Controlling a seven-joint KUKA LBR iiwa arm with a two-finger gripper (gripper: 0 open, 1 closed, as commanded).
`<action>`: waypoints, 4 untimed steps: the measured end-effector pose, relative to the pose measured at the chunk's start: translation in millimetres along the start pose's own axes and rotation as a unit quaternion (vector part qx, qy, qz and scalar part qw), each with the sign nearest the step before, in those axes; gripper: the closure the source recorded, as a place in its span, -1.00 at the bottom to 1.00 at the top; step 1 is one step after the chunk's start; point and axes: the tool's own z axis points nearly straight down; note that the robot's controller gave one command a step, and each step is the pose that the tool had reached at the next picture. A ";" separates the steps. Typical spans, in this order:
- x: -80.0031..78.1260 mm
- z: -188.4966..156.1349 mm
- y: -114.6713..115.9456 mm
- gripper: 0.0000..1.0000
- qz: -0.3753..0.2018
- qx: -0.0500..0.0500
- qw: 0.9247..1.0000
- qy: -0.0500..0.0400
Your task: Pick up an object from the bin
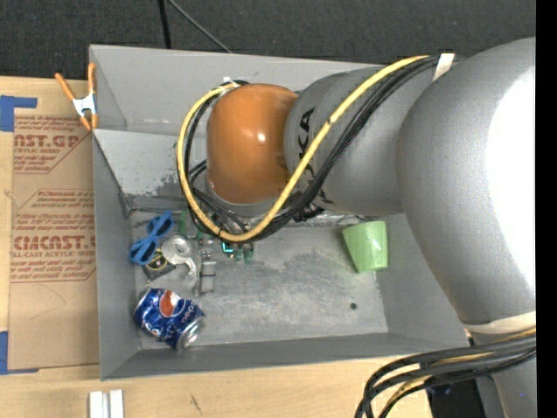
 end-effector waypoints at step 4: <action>-42.4 77.3 46.1 1.00 0.275 -0.002 0.961 -0.005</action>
Offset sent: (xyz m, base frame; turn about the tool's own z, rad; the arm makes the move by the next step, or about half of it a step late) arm 0.0406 0.0500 -0.0513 0.2093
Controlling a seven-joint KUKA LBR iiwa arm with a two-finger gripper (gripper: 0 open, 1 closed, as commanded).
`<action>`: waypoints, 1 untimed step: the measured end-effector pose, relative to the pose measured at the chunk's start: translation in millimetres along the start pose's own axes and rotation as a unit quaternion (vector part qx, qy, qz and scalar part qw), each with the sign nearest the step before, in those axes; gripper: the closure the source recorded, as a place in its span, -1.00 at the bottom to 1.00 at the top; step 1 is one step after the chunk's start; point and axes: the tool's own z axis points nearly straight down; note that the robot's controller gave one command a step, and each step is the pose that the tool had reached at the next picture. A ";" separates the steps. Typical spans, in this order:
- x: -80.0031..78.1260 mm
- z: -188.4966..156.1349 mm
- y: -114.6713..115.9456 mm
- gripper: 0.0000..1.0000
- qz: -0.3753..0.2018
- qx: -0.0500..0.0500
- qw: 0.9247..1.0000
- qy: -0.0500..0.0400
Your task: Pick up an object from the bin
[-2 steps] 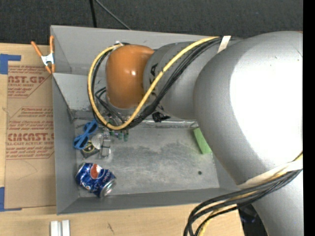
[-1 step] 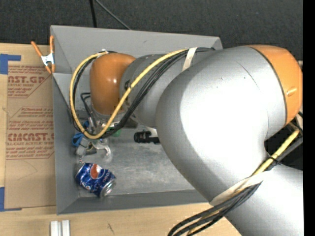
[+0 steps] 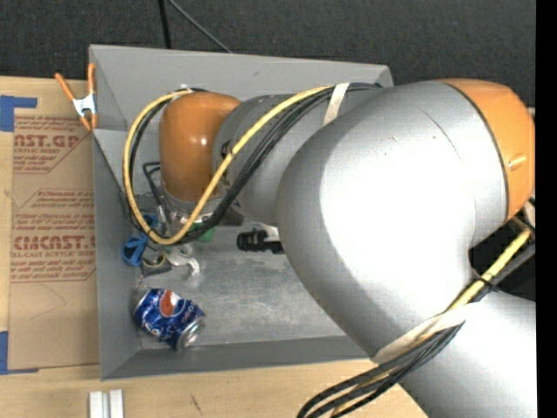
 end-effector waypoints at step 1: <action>19.3 -125.4 -11.9 1.00 0.008 -0.002 1.000 -0.001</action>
Offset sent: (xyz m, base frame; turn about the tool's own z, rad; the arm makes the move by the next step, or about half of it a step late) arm -0.0242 -0.0016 0.1203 0.0181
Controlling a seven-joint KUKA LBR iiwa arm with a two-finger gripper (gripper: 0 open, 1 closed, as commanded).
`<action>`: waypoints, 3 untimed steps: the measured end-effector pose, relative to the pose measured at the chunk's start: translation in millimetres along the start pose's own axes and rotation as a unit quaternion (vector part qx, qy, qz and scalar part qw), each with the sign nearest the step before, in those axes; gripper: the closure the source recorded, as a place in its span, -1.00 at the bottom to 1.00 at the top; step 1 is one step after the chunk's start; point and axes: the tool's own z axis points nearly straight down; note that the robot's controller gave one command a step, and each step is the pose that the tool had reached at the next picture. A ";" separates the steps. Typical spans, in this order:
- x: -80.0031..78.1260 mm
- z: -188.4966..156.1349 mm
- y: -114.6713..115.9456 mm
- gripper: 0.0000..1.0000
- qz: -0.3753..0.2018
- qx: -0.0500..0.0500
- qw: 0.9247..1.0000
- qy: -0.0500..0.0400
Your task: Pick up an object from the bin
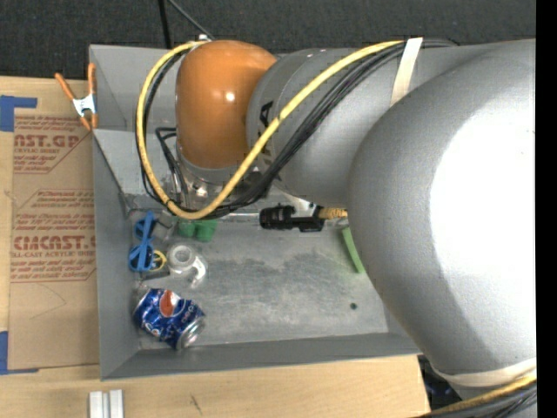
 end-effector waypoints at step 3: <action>71.4 39.0 -51.7 1.00 -0.182 0.003 0.983 0.003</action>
Offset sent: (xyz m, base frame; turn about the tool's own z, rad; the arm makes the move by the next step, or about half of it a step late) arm -0.0181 -0.0138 -0.0172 -0.0457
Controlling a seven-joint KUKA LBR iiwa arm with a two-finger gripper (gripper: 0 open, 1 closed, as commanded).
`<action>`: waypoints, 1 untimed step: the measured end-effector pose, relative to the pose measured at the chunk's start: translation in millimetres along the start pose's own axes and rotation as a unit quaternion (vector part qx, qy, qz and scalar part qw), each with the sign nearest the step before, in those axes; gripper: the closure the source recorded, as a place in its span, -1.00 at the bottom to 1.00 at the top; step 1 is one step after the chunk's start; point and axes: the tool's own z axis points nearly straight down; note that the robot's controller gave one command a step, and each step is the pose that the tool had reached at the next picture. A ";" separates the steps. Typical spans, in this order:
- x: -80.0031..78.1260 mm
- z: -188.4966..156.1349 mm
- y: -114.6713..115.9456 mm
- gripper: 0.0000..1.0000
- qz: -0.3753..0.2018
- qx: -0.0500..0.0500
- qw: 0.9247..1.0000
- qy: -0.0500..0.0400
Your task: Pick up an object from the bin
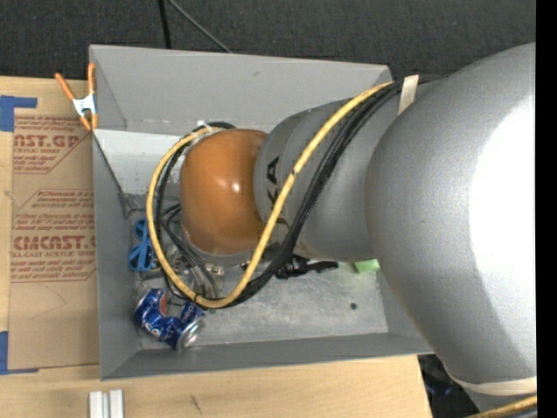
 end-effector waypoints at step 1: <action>-12.6 50.5 17.6 1.00 0.009 -0.001 1.000 -0.001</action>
Offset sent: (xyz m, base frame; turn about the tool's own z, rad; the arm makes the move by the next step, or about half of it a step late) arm 0.0150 0.0133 -0.0494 0.0182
